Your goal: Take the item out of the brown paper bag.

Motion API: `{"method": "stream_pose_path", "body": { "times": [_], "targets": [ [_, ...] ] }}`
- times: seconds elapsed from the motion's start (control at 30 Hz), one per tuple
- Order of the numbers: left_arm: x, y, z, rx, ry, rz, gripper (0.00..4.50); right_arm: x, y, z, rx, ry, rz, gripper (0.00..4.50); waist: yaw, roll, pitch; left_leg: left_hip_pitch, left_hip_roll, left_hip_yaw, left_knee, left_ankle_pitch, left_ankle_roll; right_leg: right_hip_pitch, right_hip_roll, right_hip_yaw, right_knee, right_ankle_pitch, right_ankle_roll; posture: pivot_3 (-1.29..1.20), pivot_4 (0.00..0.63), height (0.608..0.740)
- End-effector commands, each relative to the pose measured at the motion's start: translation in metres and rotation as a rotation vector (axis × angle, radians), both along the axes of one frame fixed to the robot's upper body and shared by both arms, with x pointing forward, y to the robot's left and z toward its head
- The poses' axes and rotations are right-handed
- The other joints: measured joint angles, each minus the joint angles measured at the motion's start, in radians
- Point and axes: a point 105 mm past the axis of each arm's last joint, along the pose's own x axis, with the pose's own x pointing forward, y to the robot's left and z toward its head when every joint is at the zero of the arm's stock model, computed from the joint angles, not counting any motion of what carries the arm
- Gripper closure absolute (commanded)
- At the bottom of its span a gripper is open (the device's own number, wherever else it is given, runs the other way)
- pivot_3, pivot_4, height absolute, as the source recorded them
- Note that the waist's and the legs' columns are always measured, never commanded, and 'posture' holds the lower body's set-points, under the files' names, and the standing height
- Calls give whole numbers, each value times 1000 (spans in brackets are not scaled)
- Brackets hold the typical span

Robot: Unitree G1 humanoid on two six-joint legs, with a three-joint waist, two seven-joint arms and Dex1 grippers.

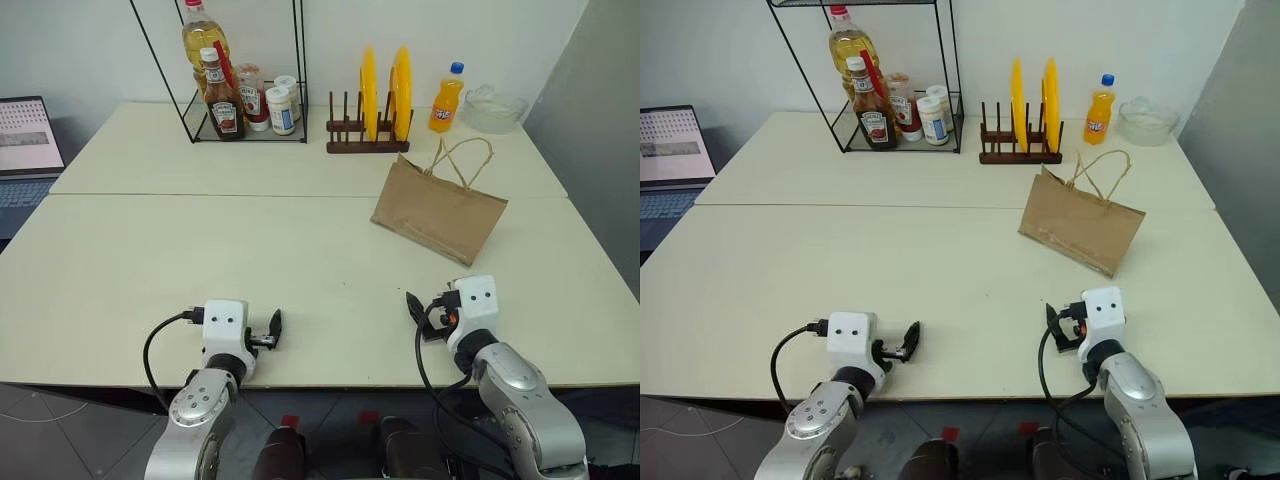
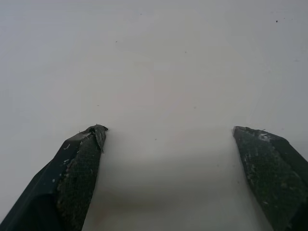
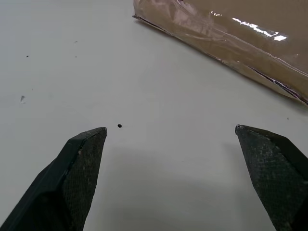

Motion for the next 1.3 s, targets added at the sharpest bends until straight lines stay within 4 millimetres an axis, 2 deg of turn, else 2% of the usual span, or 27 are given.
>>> {"method": "stream_pose_path", "body": {
  "times": [0.03,0.3,0.43,0.57,0.67,0.77,0.9,0.97,1.07,1.17,1.3],
  "targets": [
    [-2,4,4,18,-16,15,7,0,1,13,7,-61,2,0,0,0,0,0,0,0,0,0,0,0,0,0,0,0,0,0,150,740],
    [2,0,4,2,-24,-13,7,0,-4,15,-4,-71,-31,0,0,0,0,0,0,0,0,0,0,0,0,0,0,0,0,0,150,740],
    [12,-9,13,-22,-52,-92,7,4,-13,28,-34,-131,-55,0,1,0,0,0,0,0,0,0,0,0,0,0,0,0,0,0,150,740],
    [32,-24,44,-62,-124,-266,7,12,-24,55,-32,-207,-84,0,3,0,0,0,0,0,0,0,0,0,0,0,0,0,0,0,150,740],
    [50,-47,87,-65,-187,-515,7,23,-25,85,-76,-294,-42,0,3,-1,1,-1,0,-1,0,0,0,0,0,-1,1,1,0,0,150,740],
    [56,-61,111,-40,-198,-690,7,35,-33,103,-58,-323,-55,0,1,-1,1,-1,0,0,0,0,0,0,0,-1,0,3,-4,0,150,740],
    [51,-82,154,-45,-222,-982,7,64,-53,138,-28,-358,-77,0,-4,-1,3,-2,0,-1,0,0,0,-1,0,-1,0,3,-5,0,150,740],
    [49,-86,167,-46,-225,-1062,7,75,-60,148,-16,-354,-72,0,-4,-1,3,-3,0,-1,-1,0,0,-1,0,-2,0,3,-5,0,150,740],
    [46,-87,182,-53,-230,-1146,7,93,-70,151,16,-299,-49,0,-6,0,3,-2,0,-1,-1,0,0,-1,0,-2,0,3,-5,0,150,740],
    [49,-84,188,-25,-228,-1174,7,113,-75,155,85,-216,1,0,-13,1,4,-2,0,0,-1,0,0,-1,0,-1,0,4,-5,0,150,740],
    [53,-79,187,8,-232,-1162,7,127,-72,157,176,-126,67,0,-19,3,7,-2,0,0,-1,0,0,-1,0,-1,0,3,-5,0,150,740]
  ]
}}
